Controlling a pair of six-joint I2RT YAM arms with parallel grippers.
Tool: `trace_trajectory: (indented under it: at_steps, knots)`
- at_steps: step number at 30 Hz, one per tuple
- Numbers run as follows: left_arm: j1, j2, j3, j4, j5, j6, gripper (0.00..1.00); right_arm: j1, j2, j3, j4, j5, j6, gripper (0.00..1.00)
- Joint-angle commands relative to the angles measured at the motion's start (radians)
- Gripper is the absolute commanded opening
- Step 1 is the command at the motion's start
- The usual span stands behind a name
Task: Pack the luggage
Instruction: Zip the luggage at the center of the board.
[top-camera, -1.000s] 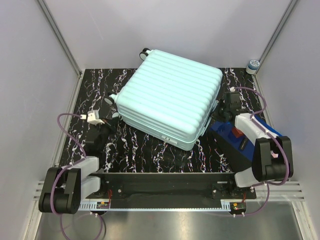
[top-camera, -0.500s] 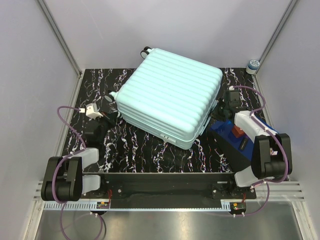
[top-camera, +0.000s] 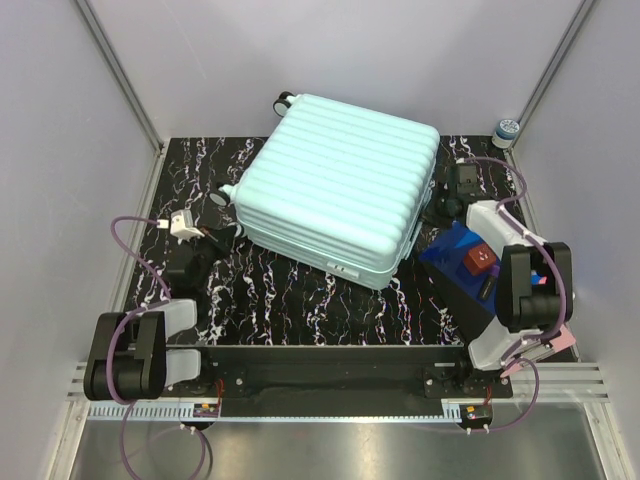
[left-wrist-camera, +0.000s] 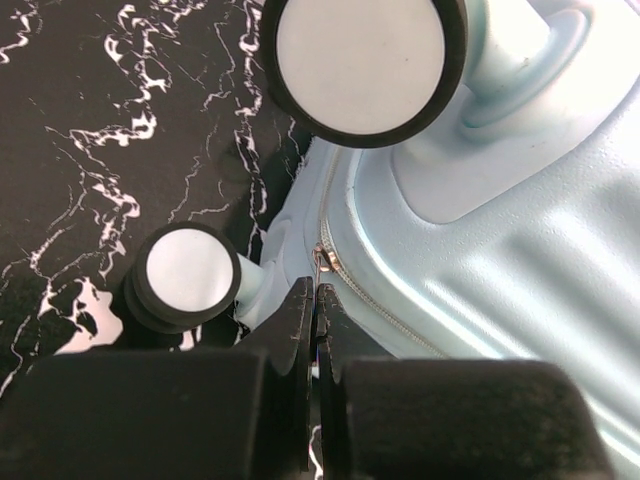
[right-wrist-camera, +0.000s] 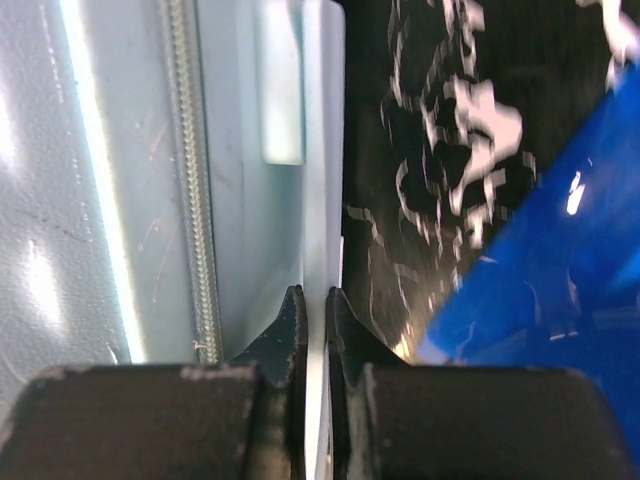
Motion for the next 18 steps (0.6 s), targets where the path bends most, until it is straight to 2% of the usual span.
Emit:
trace_trajectory:
  at_steps: [1, 6, 10, 11, 12, 13, 15, 16, 18]
  knots:
    - [0.050, -0.053, -0.037, 0.083, -0.101, 0.019, 0.00, -0.053, 0.131, 0.125, 0.109, 0.137, -0.049, 0.00]
    - [0.052, -0.085, -0.061, 0.076, -0.084, 0.009, 0.00, -0.055, 0.211, 0.232, 0.086, 0.145, -0.058, 0.00]
    - [0.050, -0.093, -0.070, 0.071, -0.066, 0.005, 0.00, -0.056, 0.181, 0.234, 0.046, 0.138, -0.071, 0.02]
    - [0.050, -0.093, -0.072, 0.072, -0.057, 0.006, 0.00, -0.055, 0.170, 0.231, 0.017, 0.148, -0.072, 0.11]
    - [0.050, -0.090, -0.073, 0.074, -0.050, 0.005, 0.00, -0.056, 0.138, 0.212, 0.005, 0.158, -0.075, 0.44]
    - [0.050, -0.089, -0.076, 0.077, -0.043, 0.006, 0.00, -0.056, 0.115, 0.199, -0.011, 0.174, -0.074, 0.60]
    - [0.050, -0.084, -0.077, 0.080, -0.001, 0.012, 0.00, -0.056, 0.026, 0.145, -0.054, 0.241, -0.077, 0.83]
    - [0.050, -0.083, -0.073, 0.082, 0.015, 0.020, 0.00, -0.056, -0.006, 0.130, -0.072, 0.264, -0.078, 0.97]
    - [0.052, -0.081, -0.078, 0.088, 0.051, 0.026, 0.00, -0.058, -0.116, 0.097, -0.130, 0.328, -0.088, 1.00]
